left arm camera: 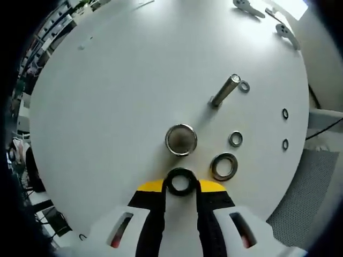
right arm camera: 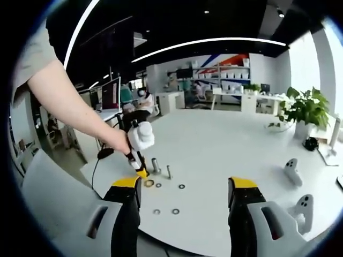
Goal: Place the washer onto the threaded stud by aligning its center hole with the stud, sliding it down to the base, and recovering from edge contact or off-axis alignment until the washer reaches the visible bottom stop.
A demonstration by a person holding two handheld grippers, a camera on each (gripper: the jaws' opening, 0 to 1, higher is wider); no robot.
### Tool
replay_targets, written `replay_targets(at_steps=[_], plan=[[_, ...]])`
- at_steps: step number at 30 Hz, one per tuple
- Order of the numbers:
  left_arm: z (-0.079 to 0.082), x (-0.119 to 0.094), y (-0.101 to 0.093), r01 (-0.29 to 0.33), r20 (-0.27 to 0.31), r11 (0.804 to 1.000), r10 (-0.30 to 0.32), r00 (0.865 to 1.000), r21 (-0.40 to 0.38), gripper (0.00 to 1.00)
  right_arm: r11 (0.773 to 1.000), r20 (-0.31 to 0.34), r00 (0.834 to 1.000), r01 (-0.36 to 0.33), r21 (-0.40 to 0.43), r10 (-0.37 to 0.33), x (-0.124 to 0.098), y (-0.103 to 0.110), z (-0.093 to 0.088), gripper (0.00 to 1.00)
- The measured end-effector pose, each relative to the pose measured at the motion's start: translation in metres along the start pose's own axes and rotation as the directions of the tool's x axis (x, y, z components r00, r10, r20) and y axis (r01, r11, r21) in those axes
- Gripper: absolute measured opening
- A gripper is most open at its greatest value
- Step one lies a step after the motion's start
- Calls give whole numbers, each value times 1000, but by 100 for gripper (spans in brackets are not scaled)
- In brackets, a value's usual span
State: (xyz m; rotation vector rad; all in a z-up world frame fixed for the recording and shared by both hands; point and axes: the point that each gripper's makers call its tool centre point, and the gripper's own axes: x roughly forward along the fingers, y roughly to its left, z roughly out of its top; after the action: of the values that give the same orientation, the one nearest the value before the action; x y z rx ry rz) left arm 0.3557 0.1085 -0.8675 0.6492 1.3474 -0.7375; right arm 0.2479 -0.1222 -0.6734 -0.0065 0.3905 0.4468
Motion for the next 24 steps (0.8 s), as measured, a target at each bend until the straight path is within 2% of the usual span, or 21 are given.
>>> replay_targets(at_steps=[5,13,21,24], plan=[[0,-1,-4,10,-2,1000,-10,1000,11,19,1000,1,1000,1,-2,-1,0,0,0,68],[-5,-9,2,9,3,999,-9,1000,32,19,1000,4,1000,5,3,-5,0,-1,1,67],[0,-38,9,-15,59,997,11,998,77,19,1000,2,1000,-3,-2,3,1,0,1,67],[3,-48,10,7,71,997,-13,997,76,19,1000,1,1000,-3,2,3,1,0,1,67]])
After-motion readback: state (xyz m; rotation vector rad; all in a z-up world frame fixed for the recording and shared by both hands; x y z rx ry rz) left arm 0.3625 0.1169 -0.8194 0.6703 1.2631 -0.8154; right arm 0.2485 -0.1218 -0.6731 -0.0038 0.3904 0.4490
